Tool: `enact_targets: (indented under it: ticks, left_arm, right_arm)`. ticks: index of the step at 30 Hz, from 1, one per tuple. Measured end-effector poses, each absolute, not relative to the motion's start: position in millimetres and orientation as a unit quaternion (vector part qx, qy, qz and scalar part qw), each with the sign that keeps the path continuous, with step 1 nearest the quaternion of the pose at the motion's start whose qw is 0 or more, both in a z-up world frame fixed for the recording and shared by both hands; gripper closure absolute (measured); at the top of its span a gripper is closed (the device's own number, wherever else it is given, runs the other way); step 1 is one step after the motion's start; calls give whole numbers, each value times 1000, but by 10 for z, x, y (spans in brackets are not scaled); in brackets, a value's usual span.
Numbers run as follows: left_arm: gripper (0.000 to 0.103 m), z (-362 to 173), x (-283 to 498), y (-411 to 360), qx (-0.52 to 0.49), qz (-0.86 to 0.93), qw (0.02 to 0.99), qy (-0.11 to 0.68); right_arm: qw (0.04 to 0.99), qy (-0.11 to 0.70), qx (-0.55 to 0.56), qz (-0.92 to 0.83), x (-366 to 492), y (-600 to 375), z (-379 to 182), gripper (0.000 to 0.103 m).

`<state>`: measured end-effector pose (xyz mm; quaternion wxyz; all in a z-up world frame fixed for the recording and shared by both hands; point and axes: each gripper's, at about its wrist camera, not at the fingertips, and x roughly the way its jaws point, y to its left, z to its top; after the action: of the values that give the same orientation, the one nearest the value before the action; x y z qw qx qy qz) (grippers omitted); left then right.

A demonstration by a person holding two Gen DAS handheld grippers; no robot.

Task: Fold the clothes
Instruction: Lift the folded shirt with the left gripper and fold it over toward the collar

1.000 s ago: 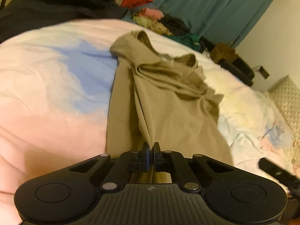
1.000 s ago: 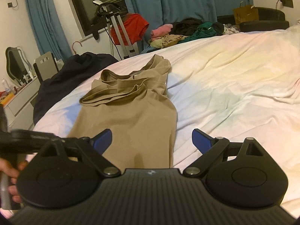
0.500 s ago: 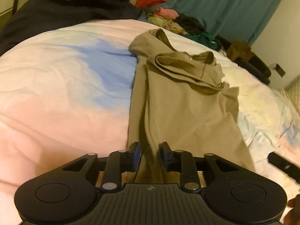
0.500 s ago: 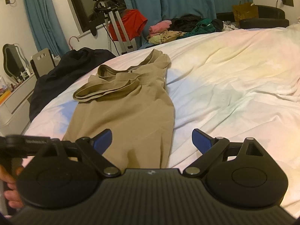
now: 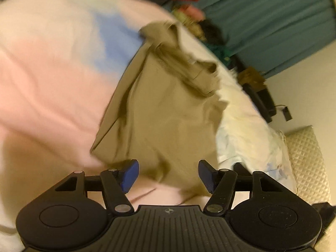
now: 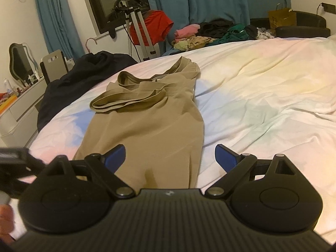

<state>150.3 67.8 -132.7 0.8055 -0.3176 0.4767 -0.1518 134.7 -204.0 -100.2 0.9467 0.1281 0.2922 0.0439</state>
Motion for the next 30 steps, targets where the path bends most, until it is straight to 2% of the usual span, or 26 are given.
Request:
enact_targets:
  ticks: [10, 15, 17, 21, 25, 27, 28, 29, 30]
  left_arm:
    - [39, -1677, 1543, 631, -357, -117, 770, 517]
    - [40, -1749, 1618, 653, -379, -110, 772, 498]
    - [51, -1740, 1620, 699, -400, -108, 779, 471]
    - [50, -1688, 1615, 742, -435, -125, 783, 428]
    - [48, -1633, 1625, 704, -427, -137, 783, 432]
    - [48, -1671, 1650, 698, -424, -132, 778, 444]
    - [48, -1694, 1662, 698, -424, -130, 775, 451]
    - [49, -1728, 1668, 711, -425, -126, 770, 459]
    - [49, -1768, 1672, 732, -427, -123, 764, 467]
  right_arm:
    - [931, 310, 178, 69, 1379, -2090, -1042, 10]
    - [884, 334, 303, 123, 1385, -2193, -1157, 10]
    - [845, 348, 376, 152, 1401, -2220, -1277, 10]
    - [766, 382, 483, 183, 1460, -2177, -1590, 10]
    - [735, 399, 528, 150, 1485, -2190, -1815, 10]
    - [729, 395, 547, 112, 1451, -2268, -1899, 19]
    - [726, 394, 556, 94, 1434, -2307, -1940, 33]
    - [727, 390, 558, 85, 1426, -2335, -1956, 38]
    - [728, 387, 560, 76, 1418, -2362, -1970, 38]
